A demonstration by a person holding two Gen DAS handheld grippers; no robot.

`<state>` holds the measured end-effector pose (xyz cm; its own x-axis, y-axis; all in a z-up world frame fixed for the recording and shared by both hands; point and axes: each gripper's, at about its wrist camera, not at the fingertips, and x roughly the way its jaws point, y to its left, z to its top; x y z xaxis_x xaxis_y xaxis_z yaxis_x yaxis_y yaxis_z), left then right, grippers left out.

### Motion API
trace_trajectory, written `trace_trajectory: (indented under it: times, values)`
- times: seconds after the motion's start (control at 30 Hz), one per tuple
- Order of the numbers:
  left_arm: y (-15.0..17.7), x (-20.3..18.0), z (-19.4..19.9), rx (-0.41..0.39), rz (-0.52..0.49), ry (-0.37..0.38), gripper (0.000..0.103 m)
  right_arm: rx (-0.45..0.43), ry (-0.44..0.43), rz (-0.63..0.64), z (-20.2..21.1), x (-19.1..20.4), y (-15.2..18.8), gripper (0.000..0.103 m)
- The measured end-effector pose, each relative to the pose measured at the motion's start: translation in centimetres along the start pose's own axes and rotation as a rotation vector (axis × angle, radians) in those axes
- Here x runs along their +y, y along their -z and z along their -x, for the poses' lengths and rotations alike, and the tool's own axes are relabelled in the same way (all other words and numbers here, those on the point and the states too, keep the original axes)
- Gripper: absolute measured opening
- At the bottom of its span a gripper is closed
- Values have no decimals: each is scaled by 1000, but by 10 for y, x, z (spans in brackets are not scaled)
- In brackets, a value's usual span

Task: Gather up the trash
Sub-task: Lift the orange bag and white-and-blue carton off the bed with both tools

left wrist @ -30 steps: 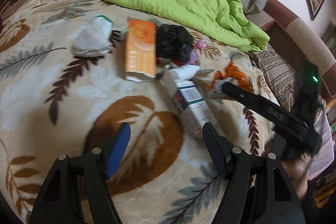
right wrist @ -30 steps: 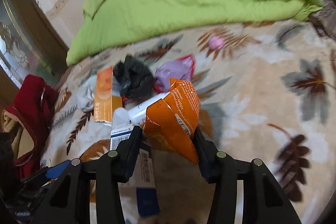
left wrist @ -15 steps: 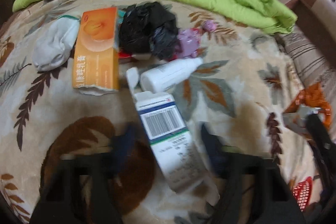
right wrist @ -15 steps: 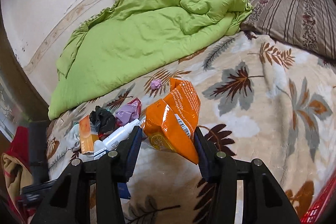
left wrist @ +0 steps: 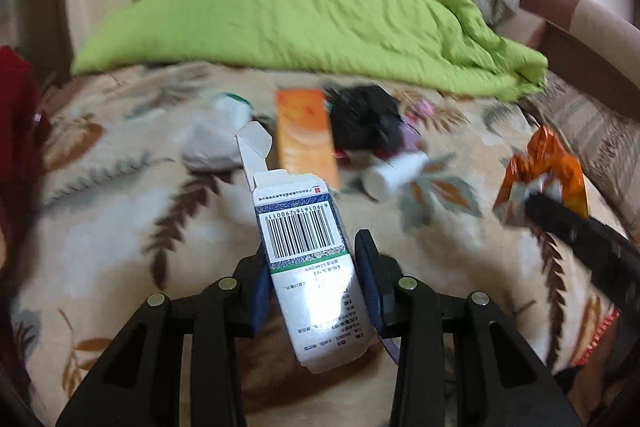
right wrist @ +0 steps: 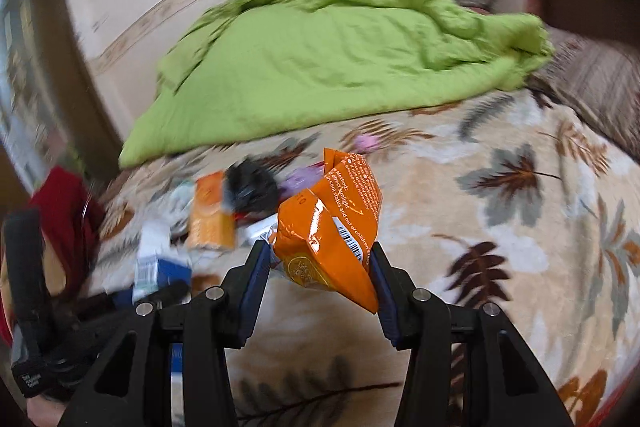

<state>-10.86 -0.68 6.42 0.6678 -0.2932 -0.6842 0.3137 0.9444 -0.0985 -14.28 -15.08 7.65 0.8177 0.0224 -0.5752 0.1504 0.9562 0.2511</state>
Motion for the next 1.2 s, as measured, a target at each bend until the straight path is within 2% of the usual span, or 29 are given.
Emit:
trace_trajectory:
  times: [0.13,0.33,0.47,0.6,0.63,0.7,0.83,0.9,1.03,1.1,1.13,1.2]
  values:
    - [-1,4,0,-33,-18,-5,37,-1,-9,104,-3,24,7,53]
    - [-1,5,-5,-12,-10,53,36,22,3,85,-16,18,4,53]
    - [1,11,-15,54,47,106,34,21,7,91,-16,19,3,53]
    - [0,21,-18,79,87,103,34,22,0,97,-17,19,2,53]
    - [1,25,-19,85,106,76,34,22,-2,96,-16,20,3,53]
    - [3,32,-24,112,139,80,37,22,-8,87,-16,18,2,53]
    - [3,45,-33,145,223,113,51,28,-25,70,-17,15,1,53]
    - [5,47,-39,166,247,130,54,27,-33,66,-17,14,0,53]
    - [5,36,-45,177,195,122,54,22,-42,59,-15,12,0,53]
    - [6,28,-46,171,164,117,49,23,-47,53,-15,11,0,53]
    - [6,26,-47,170,159,124,35,26,-49,52,-16,11,0,53]
    - [5,25,-48,166,153,125,35,27,-50,53,-16,12,0,53]
